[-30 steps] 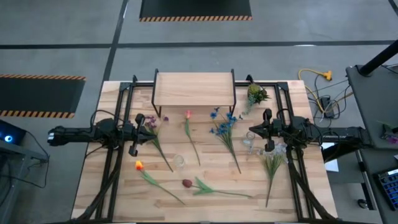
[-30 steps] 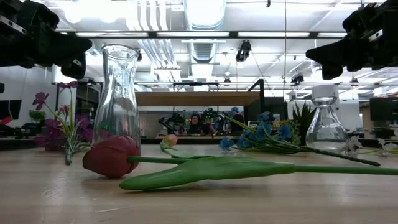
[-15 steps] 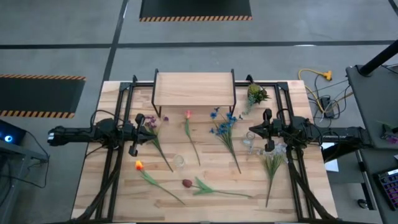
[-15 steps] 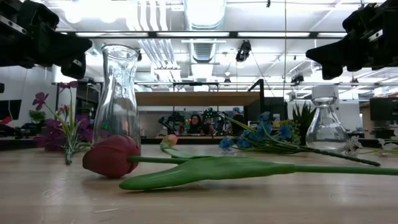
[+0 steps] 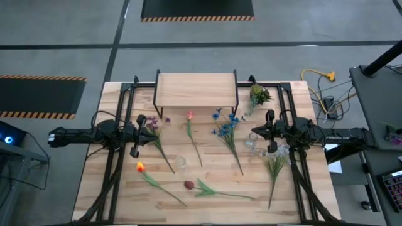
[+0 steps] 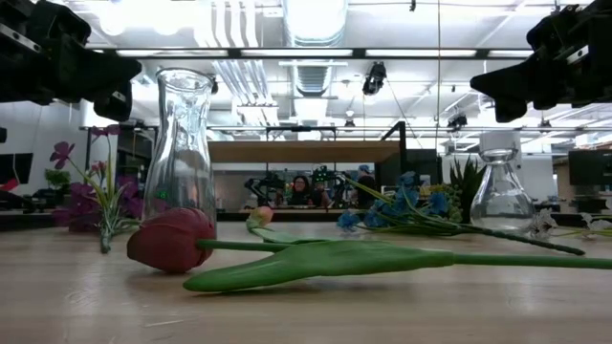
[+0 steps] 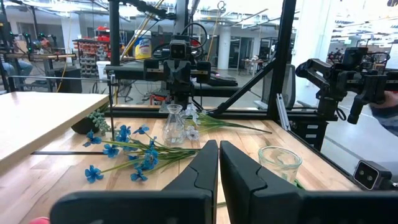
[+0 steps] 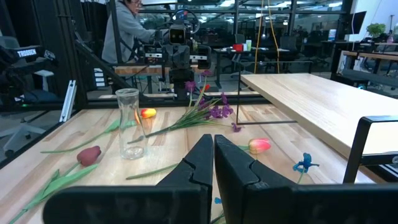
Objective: Pick and place flowers into a vace then onto a shelf
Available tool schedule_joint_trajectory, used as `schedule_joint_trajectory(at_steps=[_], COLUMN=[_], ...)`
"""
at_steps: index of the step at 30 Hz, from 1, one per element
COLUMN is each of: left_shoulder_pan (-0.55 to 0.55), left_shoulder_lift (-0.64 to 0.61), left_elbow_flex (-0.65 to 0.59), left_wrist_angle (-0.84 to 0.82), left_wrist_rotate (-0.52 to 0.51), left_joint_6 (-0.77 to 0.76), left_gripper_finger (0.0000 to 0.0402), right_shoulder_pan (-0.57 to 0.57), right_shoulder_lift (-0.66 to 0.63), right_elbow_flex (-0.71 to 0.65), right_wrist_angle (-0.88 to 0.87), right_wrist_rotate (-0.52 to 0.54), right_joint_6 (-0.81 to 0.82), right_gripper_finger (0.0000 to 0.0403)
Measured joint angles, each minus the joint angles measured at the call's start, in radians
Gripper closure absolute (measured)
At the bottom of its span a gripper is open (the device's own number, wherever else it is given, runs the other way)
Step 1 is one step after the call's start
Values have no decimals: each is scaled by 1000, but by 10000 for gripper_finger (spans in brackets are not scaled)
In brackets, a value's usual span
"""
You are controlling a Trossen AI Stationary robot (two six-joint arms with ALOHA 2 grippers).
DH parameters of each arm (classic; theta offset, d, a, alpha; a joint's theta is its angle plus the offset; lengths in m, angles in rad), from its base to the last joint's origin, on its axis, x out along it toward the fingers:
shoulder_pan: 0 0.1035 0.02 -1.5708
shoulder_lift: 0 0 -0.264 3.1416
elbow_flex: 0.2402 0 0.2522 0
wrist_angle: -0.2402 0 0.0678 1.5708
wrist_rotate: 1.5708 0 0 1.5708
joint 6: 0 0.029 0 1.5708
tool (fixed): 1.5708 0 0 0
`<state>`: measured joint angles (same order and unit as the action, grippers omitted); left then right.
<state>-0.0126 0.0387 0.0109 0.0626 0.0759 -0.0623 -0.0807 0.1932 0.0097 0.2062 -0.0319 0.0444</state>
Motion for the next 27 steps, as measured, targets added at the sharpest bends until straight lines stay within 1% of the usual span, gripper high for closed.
schedule_joint_trajectory(at_steps=[22,25,27], left_shoulder_pan=[0,0,0], left_shoulder_lift=[0,0,0], left_elbow_flex=[1,1,1], left_wrist_angle=[8,8,8], left_wrist_rotate=[0,0,-7], left_joint_6=[0,0,0], left_gripper_finger=[402,402,402], right_shoulder_pan=[0,0,0], right_shoulder_lift=[-2,4,10], right_elbow_flex=[0,0,0], right_wrist_angle=[27,93,172], right_wrist_rotate=[1,6,7], right_joint_6=[24,11,58], right_gripper_finger=[394,394,394])
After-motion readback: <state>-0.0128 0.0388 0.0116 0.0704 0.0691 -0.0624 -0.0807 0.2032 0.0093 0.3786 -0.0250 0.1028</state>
